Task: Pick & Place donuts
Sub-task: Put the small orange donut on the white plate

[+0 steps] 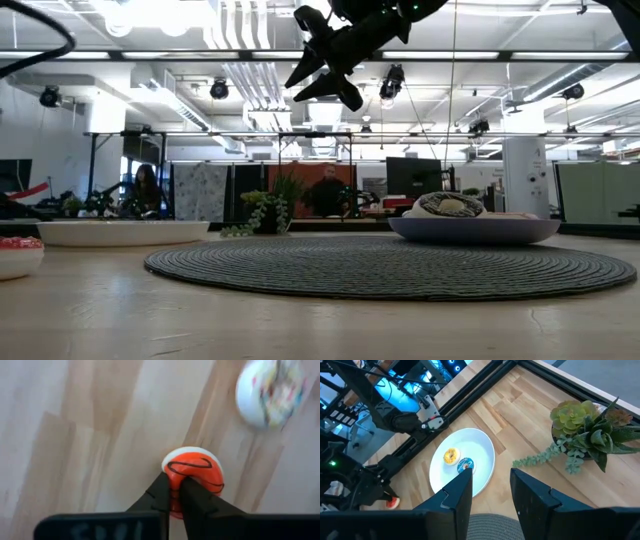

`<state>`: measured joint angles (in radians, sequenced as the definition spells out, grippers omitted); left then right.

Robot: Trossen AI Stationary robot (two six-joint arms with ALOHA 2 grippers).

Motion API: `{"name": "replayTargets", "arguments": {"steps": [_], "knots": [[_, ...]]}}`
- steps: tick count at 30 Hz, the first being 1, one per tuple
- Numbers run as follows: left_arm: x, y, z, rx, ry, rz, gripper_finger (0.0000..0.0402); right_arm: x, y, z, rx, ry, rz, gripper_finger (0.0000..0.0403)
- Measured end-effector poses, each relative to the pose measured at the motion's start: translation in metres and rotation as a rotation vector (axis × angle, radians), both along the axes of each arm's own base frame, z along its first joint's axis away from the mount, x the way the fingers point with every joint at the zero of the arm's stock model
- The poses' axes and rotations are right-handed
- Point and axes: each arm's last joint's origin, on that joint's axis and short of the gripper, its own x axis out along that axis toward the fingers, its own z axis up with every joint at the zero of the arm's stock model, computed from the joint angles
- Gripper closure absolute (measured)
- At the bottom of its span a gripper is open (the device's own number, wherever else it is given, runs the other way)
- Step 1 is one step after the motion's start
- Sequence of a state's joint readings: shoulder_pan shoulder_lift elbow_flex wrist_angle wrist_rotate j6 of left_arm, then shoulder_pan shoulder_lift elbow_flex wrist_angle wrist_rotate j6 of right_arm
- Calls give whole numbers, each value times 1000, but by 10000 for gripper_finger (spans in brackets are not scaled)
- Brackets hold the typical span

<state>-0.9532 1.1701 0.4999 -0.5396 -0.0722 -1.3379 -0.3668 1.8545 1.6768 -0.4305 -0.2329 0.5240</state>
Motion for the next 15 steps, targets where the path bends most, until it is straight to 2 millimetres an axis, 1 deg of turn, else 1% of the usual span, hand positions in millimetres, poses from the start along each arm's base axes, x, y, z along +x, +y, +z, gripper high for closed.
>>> {"name": "replayTargets", "arguments": {"steps": [3,5,10,15], "knots": [[3,8,6,2,-38,107,399,0,0,0,0,0,0,280],[5,19,11,27,-66,194,400,0,0,0,-1,1,-1,280],[8,56,26,108,-154,411,401,0,-1,0,-13,5,-19,280],[17,92,32,226,-169,486,401,0,-1,-1,-13,6,-19,280]]}}
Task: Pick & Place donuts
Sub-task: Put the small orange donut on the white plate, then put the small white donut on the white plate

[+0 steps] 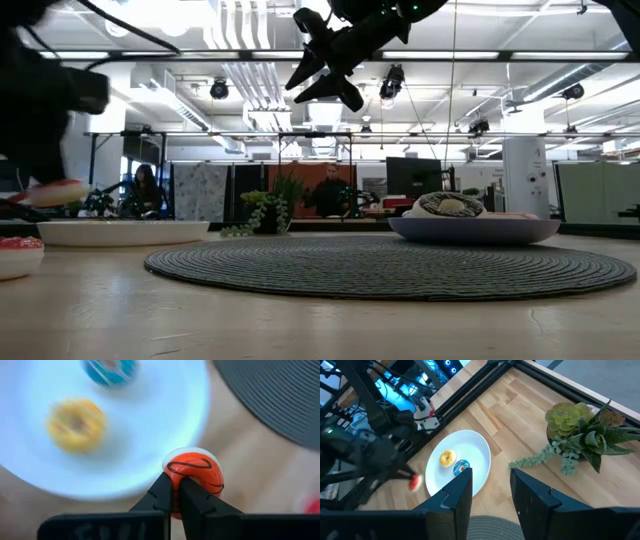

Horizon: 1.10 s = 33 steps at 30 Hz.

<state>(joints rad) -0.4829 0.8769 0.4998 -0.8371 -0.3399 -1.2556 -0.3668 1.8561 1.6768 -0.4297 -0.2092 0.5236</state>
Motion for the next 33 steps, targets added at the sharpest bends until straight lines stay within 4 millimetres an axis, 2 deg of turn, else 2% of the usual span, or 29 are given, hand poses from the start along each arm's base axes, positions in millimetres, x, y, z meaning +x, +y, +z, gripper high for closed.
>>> {"name": "replayTargets", "arguments": {"steps": [5,10,14,24,33], "knots": [[11,34,-8,49,86,55,401,0,0,0,-1,-1,-1,280],[22,48,-15,8,74,-17,401,0,0,0,3,-1,-3,280],[25,50,-18,-1,60,14,386,0,0,0,4,0,-3,280],[23,49,-18,-44,94,23,292,0,0,0,2,1,-2,280],[19,46,11,-66,71,-17,278,0,0,0,2,6,0,280]]}}
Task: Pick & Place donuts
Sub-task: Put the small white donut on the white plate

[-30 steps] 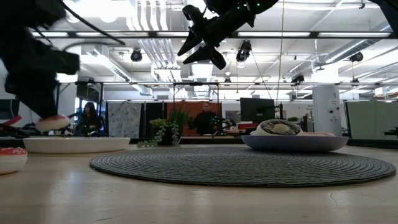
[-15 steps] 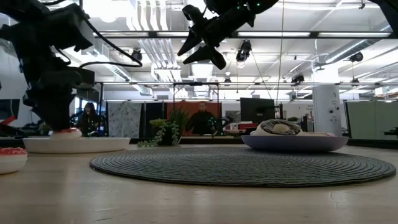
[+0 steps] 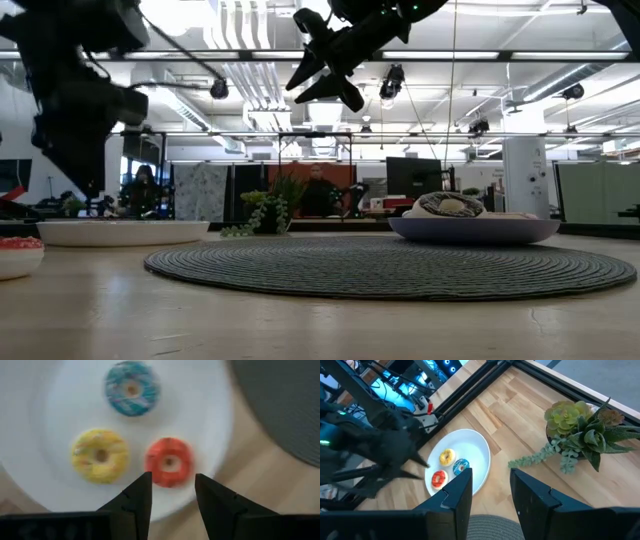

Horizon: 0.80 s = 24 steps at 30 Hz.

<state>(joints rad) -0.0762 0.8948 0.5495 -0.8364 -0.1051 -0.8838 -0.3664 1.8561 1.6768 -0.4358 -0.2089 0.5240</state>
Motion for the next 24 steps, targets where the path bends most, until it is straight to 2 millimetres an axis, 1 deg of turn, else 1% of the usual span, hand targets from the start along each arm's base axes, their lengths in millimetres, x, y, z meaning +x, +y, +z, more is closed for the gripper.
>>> {"name": "replayTargets", "arguments": {"steps": [1,3,6,8,10,13,19,21,24], "knots": [[0,-3,5,-14,-22,-33,278,0,0,0,0,1,0,280],[1,-12,14,-49,-87,-152,278,0,0,0,-2,3,1,280],[4,-34,24,-118,-207,-343,278,0,0,0,-5,3,4,280],[3,-51,24,-147,-233,-439,278,0,0,0,-7,3,4,280],[2,-68,18,-146,-219,-502,278,0,0,0,-9,3,6,280],[0,-91,7,-126,-195,-535,278,0,0,0,-13,3,9,280],[13,-132,-8,-164,-251,-550,278,0,-1,0,-24,5,12,280],[17,-141,-13,-159,-231,-566,278,-1,-1,0,-26,5,13,280],[20,-149,-25,-108,-132,-580,278,-1,-2,0,-26,5,10,280]]}}
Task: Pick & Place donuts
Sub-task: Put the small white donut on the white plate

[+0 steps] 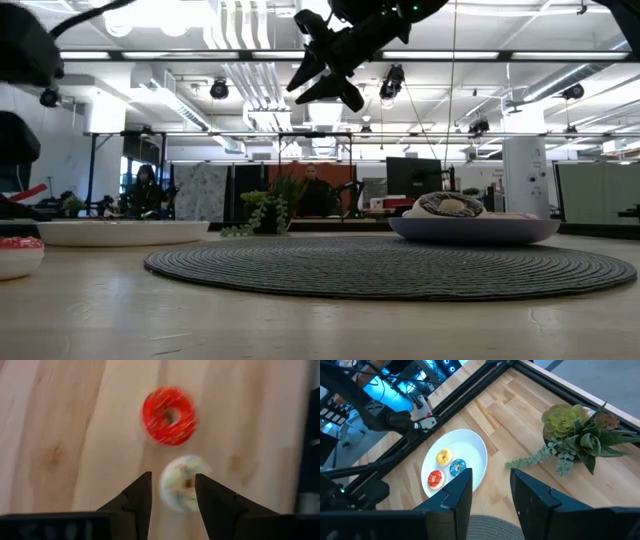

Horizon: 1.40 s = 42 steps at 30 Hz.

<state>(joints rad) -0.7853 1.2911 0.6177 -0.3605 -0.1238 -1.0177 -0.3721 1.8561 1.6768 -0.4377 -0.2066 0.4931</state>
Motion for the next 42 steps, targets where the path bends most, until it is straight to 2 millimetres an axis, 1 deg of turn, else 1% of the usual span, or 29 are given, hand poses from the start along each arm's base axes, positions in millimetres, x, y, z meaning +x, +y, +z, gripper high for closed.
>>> {"name": "replayTargets", "arguments": {"steps": [6,12,18,22,27,29,32,35,39,42], "knots": [[6,-10,-8,40,43,-6,278,0,-1,0,0,0,-3,280],[6,-14,-13,48,66,5,278,-1,-2,0,0,0,-4,280],[6,-15,-25,75,101,2,288,-1,-2,0,1,2,-6,280],[7,-17,-30,83,128,13,319,-2,-2,-1,7,16,-5,280],[6,-16,-28,57,123,26,387,-3,-2,-2,12,28,-5,280],[4,-14,-27,31,127,62,395,-3,-2,-2,12,26,-4,280],[-1,-7,-25,-6,149,137,399,-3,-2,-2,12,26,-4,280],[-9,8,-17,-16,159,211,400,-3,-2,-2,5,27,1,280],[-22,40,3,26,119,367,401,-3,-2,-2,-9,28,11,280],[-30,68,19,28,30,513,401,-3,-2,-1,-13,27,14,280]]}}
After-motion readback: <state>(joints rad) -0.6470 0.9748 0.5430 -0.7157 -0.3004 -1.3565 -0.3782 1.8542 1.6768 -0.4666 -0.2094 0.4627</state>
